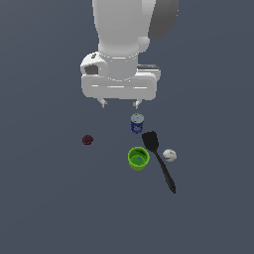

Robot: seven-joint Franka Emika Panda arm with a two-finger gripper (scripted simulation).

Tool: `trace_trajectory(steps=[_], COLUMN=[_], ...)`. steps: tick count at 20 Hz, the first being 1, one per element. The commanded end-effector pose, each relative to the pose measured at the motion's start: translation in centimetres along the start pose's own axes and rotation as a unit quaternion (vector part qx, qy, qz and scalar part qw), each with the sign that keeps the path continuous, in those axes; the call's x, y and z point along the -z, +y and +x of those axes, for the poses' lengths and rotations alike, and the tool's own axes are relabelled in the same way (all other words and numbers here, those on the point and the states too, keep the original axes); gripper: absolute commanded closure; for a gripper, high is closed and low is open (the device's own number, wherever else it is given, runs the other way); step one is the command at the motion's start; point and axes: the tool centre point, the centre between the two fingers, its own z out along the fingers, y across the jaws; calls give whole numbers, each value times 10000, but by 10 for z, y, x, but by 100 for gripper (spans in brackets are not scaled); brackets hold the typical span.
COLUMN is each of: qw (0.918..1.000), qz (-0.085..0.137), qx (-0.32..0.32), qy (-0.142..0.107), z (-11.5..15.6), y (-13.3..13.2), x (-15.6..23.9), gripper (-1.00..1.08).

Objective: Pick up a designated object from a clutter of objects.

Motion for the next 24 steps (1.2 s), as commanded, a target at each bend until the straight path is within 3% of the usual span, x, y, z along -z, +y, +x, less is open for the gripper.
trace_trajectory(steps=[1,15,24], qw=[10000,9997,9990], qz=[0,132,180], qx=[0,-174,-391], qy=[0,114,78], z=[0,4,7], y=[0,16,42], x=[0,2,-38], gripper=[-92,-92,-92])
